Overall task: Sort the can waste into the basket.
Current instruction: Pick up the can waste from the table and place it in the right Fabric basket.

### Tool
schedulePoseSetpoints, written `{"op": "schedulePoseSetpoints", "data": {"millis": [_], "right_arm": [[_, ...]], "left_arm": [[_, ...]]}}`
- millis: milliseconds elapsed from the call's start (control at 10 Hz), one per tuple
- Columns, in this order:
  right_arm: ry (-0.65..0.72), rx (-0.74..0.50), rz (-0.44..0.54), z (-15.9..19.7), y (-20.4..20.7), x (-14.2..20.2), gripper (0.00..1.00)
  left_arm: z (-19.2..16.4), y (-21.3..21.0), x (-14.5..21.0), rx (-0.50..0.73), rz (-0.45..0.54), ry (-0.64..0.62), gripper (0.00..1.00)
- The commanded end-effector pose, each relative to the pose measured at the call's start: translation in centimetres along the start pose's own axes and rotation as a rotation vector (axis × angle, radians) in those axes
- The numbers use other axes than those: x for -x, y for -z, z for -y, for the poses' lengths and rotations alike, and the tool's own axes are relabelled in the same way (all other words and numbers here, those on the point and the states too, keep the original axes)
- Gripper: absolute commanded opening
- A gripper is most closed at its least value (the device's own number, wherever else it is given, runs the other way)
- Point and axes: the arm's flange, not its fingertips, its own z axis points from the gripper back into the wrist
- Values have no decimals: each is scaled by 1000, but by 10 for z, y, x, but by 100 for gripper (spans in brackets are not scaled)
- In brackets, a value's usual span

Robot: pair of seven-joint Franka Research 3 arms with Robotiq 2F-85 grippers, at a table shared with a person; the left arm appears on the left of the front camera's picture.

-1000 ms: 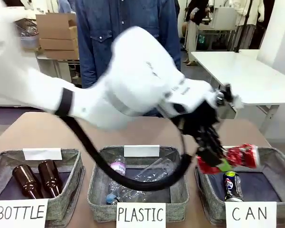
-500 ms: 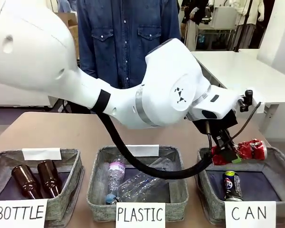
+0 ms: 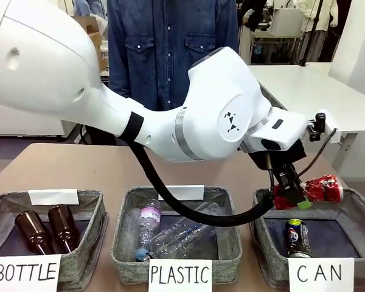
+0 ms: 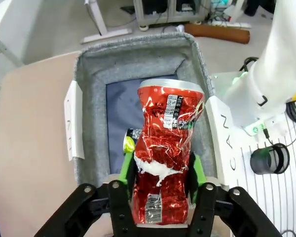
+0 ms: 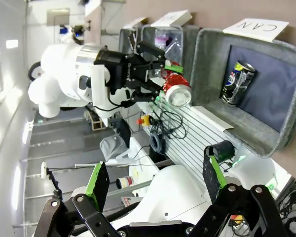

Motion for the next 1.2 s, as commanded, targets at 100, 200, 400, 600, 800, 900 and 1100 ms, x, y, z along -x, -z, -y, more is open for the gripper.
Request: {"op": "schedulePoseSetpoints", "data": {"millis": [100,200,400,600,800,900,1100], "right_arm": [[-5,-1,-3,-3,-3,2,100],[-5,-1,-3,-3,-3,2,100],[-5,-1,-3,-3,-3,2,100],[-5,-1,-3,-3,-3,2,100],[16,44,24,-9,5,-4,100],[12,72,60,-23,15,-12,100],[-68,44,76,-69,68,-42,100]], "left_arm": [[0,-4,-3,-12,36,30,100],[1,-5,-2,-15,41,32,100],[1,-10,1,-17,47,29,100],[1,-22,10,-12,33,-1,97],[-1,-71,32,54,14,-80,97],[-5,-117,55,26,25,-141,97],[-17,-218,116,37,82,-470,97]]}}
